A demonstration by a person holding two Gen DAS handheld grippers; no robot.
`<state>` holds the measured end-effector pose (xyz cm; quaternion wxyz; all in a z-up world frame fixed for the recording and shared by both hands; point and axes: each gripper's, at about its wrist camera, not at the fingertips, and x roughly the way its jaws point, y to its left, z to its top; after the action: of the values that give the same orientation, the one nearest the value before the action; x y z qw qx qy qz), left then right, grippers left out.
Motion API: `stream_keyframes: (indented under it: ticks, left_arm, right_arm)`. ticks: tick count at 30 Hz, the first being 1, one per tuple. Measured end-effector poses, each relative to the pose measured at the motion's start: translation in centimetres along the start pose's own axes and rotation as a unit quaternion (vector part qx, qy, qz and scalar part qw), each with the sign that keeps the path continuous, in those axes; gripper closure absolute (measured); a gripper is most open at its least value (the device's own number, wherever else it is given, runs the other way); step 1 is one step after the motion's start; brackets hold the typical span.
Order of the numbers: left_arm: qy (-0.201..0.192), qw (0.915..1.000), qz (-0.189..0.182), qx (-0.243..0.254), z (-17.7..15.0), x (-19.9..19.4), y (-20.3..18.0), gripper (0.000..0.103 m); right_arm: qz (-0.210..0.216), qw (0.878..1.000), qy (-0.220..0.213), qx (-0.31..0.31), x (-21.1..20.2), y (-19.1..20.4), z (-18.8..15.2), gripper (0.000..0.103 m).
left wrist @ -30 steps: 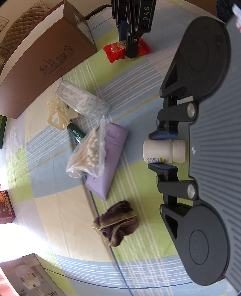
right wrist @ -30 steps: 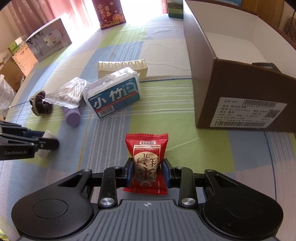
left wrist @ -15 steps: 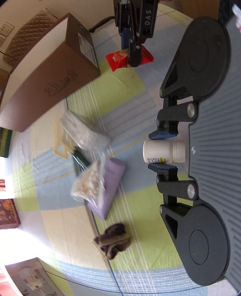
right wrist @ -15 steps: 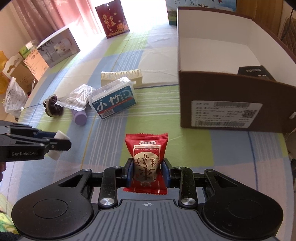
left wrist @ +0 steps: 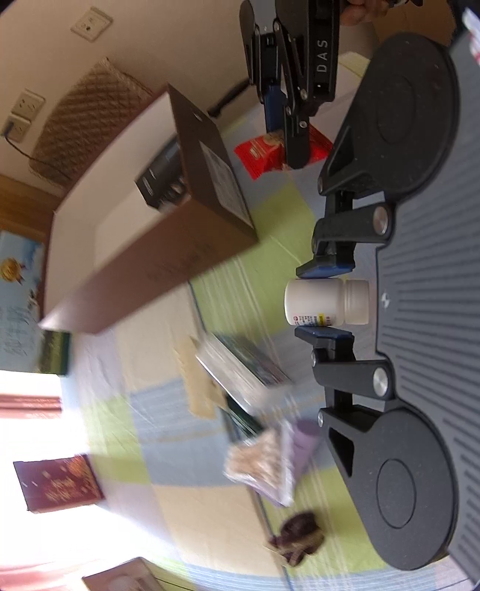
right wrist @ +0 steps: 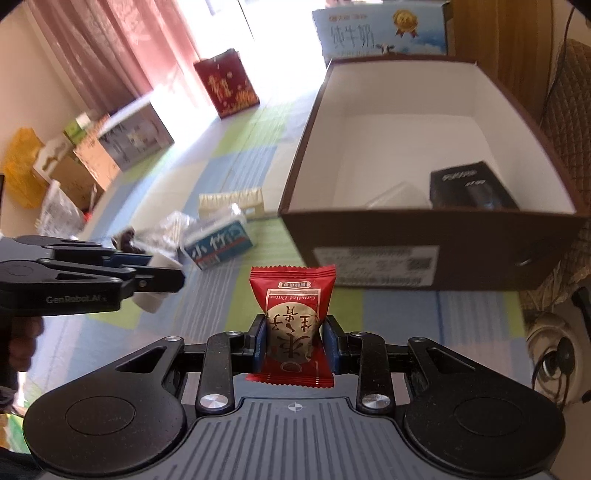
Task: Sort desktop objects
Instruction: 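Carry the red packet and white bottle over the brown box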
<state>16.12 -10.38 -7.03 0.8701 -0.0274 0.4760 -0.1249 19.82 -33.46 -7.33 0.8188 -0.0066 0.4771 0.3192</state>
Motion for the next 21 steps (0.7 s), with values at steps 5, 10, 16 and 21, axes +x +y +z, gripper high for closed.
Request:
stream_keyframes:
  ticks: [5,10,16,21]
  left_arm:
    - [-0.027,0.9994,-0.022,0.006,2.4,-0.5,-2.8,0.081]
    - [-0.049,0.9978,-0.039,0.019,5.2,-0.4,-5.4,0.081]
    - [-0.063,0.9967,-0.043,0.028,9.1,1.2,-7.7,0.081]
    - [-0.065,0.9965,-0.037,0.039,12.6,3.6,-8.9,0.081]
  right_arm:
    - [0.009,1.000,-0.028,-0.003,-2.7,-1.9,1.6,0.074]
    - [0.015,0.998,-0.056,-0.010,-4.4,-3.9,3.9,0.074]
    - [-0.010,0.996,-0.076,-0.036,-4.3,-6.7,7.7,0.074]
    - [-0.035,0.995,-0.073,-0.053,-1.9,-9.4,11.3,0.074]
